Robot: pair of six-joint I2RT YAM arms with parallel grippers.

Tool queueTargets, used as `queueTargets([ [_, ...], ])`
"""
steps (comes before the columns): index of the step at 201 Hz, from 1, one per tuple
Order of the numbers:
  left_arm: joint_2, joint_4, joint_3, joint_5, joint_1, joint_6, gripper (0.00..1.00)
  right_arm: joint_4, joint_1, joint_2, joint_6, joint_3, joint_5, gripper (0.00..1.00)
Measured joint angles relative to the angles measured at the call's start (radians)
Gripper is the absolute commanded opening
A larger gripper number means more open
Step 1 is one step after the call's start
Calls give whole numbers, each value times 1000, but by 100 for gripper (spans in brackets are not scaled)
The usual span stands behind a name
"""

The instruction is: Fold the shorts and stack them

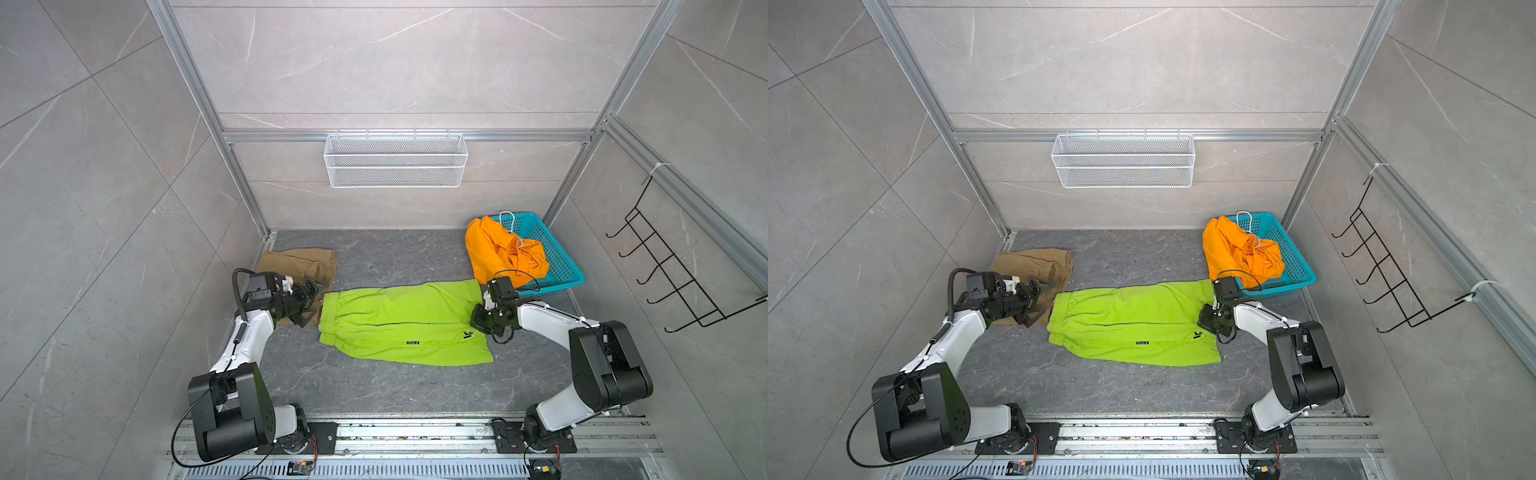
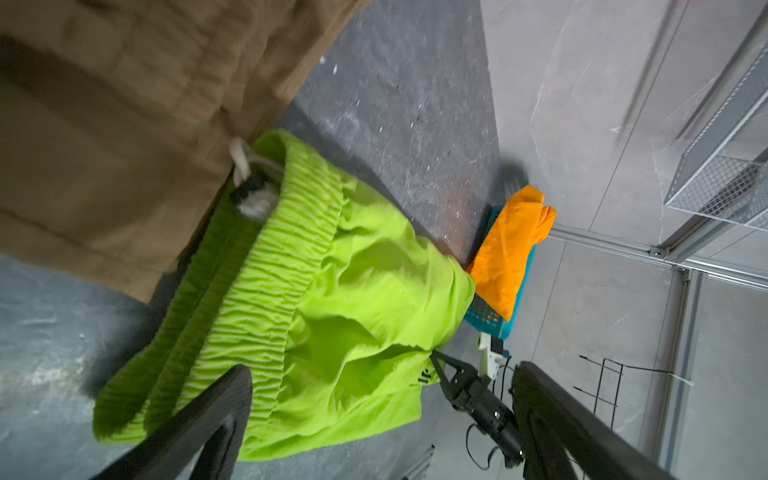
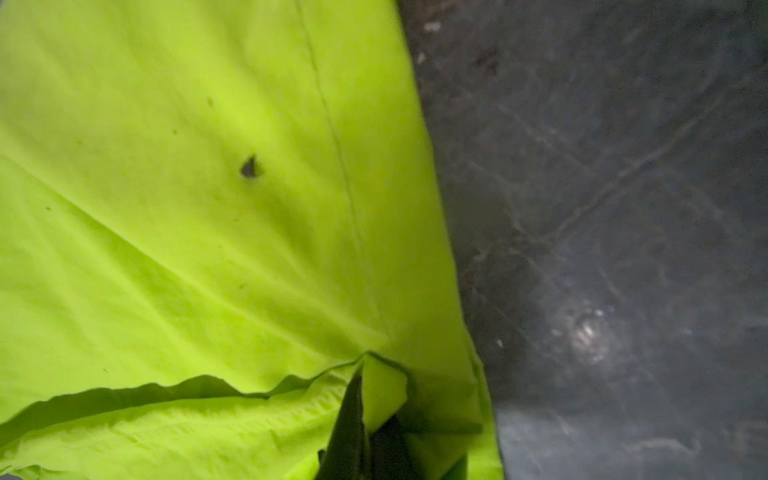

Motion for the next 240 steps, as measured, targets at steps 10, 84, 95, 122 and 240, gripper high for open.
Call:
queueTargets([
  [10, 0, -4, -28, 2, -11, -21, 99, -2, 0, 19, 0, 35, 7, 8],
  [84, 46, 10, -97, 1, -93, -95, 94, -10, 0, 64, -4, 124, 23, 8],
  [95, 46, -4, -92, 0, -93, -92, 93, -12, 0, 64, -5, 124, 25, 8],
  [122, 46, -69, -68, -4, -87, -60, 90, -16, 0, 64, -8, 124, 29, 8],
  [240, 123, -90, -69, 0, -55, -42, 66, -14, -1, 64, -8, 134, 17, 8],
])
